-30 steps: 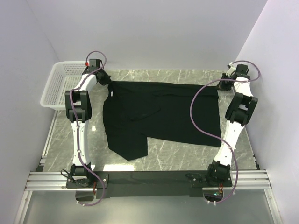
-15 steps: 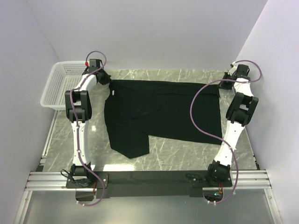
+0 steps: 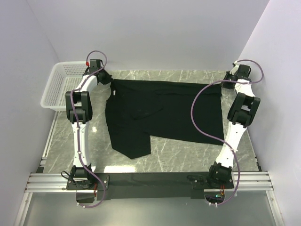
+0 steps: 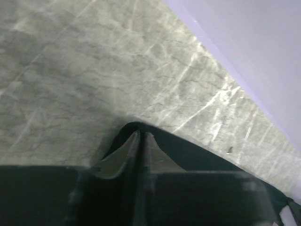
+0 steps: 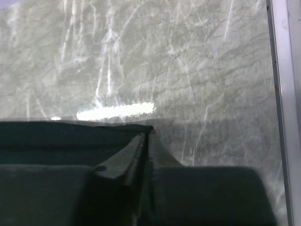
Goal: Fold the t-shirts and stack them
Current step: Fold the tshirt
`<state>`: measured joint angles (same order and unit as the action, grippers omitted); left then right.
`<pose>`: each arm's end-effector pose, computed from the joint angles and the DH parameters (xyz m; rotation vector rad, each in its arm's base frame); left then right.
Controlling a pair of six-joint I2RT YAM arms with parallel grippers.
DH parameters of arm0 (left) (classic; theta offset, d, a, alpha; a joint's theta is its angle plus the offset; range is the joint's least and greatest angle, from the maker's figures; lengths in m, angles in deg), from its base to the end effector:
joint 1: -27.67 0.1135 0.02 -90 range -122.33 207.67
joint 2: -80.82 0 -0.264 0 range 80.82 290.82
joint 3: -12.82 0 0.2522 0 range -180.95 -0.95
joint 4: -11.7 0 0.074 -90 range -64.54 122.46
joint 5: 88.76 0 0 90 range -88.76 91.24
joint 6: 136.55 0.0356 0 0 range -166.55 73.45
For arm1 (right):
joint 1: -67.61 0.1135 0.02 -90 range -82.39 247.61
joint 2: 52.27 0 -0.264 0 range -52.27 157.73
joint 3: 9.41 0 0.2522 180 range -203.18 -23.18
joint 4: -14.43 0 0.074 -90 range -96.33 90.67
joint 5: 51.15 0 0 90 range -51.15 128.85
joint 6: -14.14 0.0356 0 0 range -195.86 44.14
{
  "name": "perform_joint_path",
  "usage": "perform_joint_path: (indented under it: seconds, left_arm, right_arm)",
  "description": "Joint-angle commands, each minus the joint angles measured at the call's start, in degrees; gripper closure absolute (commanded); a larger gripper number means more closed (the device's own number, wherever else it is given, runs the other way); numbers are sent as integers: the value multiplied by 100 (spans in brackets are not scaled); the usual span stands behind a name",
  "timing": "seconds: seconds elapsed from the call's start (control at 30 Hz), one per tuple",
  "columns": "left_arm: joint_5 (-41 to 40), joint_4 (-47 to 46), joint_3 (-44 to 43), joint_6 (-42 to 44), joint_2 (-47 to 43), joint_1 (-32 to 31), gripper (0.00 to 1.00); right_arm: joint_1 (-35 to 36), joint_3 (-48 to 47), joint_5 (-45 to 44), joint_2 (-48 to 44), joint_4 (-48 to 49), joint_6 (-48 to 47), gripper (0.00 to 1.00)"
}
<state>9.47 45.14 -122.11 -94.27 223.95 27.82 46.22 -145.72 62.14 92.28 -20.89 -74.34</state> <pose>0.5625 -0.0036 0.1633 -0.8877 2.1878 -0.5827 0.5284 -0.1919 0.1569 0.2534 2.2586 0.2920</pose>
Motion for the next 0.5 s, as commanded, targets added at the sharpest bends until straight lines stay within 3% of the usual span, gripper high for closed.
perform_joint_path:
  seconds: [0.0, 0.17, 0.33, 0.47]
  left_arm:
    - [29, -667, -118, 88, -303, 170, 84]
    - [223, -886, 127, 228, -636, 162, 60]
    - [459, -1054, 532, 535, -1006, 162, 51]
    - [872, -1177, 830, 825, -1453, 153, 48]
  right_arm:
    - [-76, 125, -35, -709, 530, -99, 83]
    - [-85, 380, -35, -1077, 680, -266, 58]
    - [-94, 801, 44, -1508, 698, -686, 53]
    - [-103, 1109, 1156, -1920, 110, -1617, 53]
